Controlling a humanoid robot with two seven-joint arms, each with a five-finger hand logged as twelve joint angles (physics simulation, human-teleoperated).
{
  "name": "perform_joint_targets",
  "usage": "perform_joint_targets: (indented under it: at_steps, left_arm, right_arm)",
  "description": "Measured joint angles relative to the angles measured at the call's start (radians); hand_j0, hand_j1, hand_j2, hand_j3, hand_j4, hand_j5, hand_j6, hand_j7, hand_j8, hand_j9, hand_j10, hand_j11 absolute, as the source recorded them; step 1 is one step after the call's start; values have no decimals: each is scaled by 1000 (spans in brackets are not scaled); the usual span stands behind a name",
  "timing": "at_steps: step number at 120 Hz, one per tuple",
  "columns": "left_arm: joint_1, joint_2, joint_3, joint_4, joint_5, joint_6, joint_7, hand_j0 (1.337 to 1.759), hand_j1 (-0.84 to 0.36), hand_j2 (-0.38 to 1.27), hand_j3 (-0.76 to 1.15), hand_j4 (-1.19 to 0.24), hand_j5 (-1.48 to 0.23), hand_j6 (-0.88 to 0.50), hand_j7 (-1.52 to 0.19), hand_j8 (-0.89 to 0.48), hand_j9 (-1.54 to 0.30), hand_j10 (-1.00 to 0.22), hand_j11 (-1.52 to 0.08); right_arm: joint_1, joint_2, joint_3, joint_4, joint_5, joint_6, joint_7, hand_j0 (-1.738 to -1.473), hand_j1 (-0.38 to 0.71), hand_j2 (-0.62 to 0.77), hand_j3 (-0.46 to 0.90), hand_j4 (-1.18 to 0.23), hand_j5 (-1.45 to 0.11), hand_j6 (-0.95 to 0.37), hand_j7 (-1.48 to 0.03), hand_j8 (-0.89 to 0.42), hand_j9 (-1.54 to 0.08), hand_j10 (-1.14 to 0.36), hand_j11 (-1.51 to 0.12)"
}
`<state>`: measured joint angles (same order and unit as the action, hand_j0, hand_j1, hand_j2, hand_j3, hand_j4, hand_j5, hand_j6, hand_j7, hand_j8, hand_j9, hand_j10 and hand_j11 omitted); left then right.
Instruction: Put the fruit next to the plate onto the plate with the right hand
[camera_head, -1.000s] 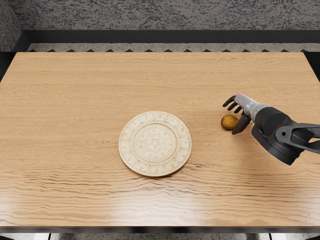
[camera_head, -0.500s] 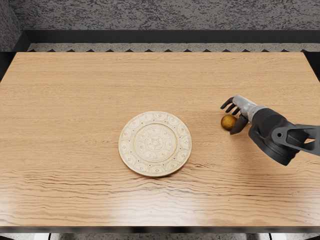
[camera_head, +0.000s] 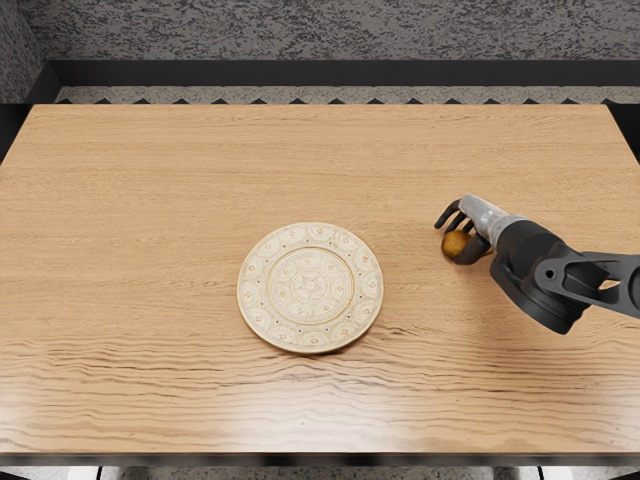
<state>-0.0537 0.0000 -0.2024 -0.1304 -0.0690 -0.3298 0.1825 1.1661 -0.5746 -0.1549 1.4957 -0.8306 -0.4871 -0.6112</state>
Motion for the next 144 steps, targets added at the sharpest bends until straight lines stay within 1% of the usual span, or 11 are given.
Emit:
perform_joint_targets:
  at_steps: [29, 46, 52, 64, 77, 84, 95, 107, 111, 119, 144]
  left_arm:
    - [0, 0, 0, 0, 0, 0, 0, 1658, 332, 3, 0, -14, -18, -14, -18, -14, -18, -14, -18]
    - [0, 0, 0, 0, 0, 0, 0, 1658, 332, 3, 0, -14, -18, -14, -18, -14, -18, -14, -18]
    - [0, 0, 0, 0, 0, 0, 0, 1658, 333, 3, 0, -14, -18, -14, -18, -14, -18, -14, -18]
    - [0, 0, 0, 0, 0, 0, 0, 1658, 332, 3, 0, -14, -18, -14, -18, -14, -18, -14, -18]
    - [0, 0, 1, 0, 0, 0, 0, 1658, 332, 3, 0, -14, -18, -14, -18, -14, -18, -14, -18]
    - [0, 0, 1, 0, 0, 0, 0, 1658, 332, 3, 0, -14, -18, -14, -18, -14, -18, -14, -18]
    - [0, 0, 1, 0, 0, 0, 0, 1658, 332, 3, 0, -14, -18, -14, -18, -14, -18, -14, -18]
    - [0, 0, 1, 0, 0, 0, 0, 1658, 332, 3, 0, -14, -18, -14, -18, -14, -18, -14, -18]
    - [0, 0, 1, 0, 0, 0, 0, 1658, 332, 3, 0, -14, -18, -14, -18, -14, -18, -14, -18]
    - [0, 0, 1, 0, 0, 0, 0, 1658, 332, 3, 0, -14, -18, -14, -18, -14, -18, -14, -18]
    - [0, 0, 1, 0, 0, 0, 0, 1658, 332, 3, 0, -14, -18, -14, -18, -14, -18, -14, -18]
  right_arm:
    - [-1, 1, 0, 0, -3, -5, 0, -1655, 280, 50, 0, -578, -743, -490, -746, -456, -748, -451, -753]
    - [-2, 1, 0, -1, -5, -10, 0, -1654, 273, 88, 0, -602, -792, -503, -786, -452, -797, -449, -798]
    - [-3, 1, 0, -1, -6, -11, 0, -1654, 271, 89, 0, -609, -803, -502, -796, -451, -807, -452, -807]
    - [-8, 4, 1, -5, -13, -12, 0, -1650, 251, 24, -1, -622, -815, -495, -810, -451, -822, -452, -828]
    - [-10, 7, 4, -7, -16, -15, -1, -1649, 256, 30, 0, -646, -831, -490, -834, -450, -840, -444, -859]
    - [-11, 9, 6, -7, -15, -17, -1, -1648, 265, 41, 0, -653, -856, -471, -849, -432, -866, -498, -880]
    - [-12, 11, 8, -7, -16, -21, 0, -1648, 259, 145, 0, -684, -884, -499, -885, -457, -906, -476, -922]
    - [-13, 12, 10, -6, -17, -22, 0, -1650, 245, 237, 0, -713, -905, -561, -916, -488, -927, -528, -944]
    - [-13, 12, 11, -5, -16, -21, -1, -1650, 238, 240, 0, -717, -916, -567, -923, -507, -935, -530, -951]
    - [-11, 11, 17, -2, -14, -18, -1, -1651, 233, 258, 0, -723, -932, -565, -935, -497, -948, -543, -960]
    - [-5, 4, 46, 17, -1, -9, -1, -1653, 223, 248, 1, -731, -961, -560, -954, -486, -967, -536, -979]
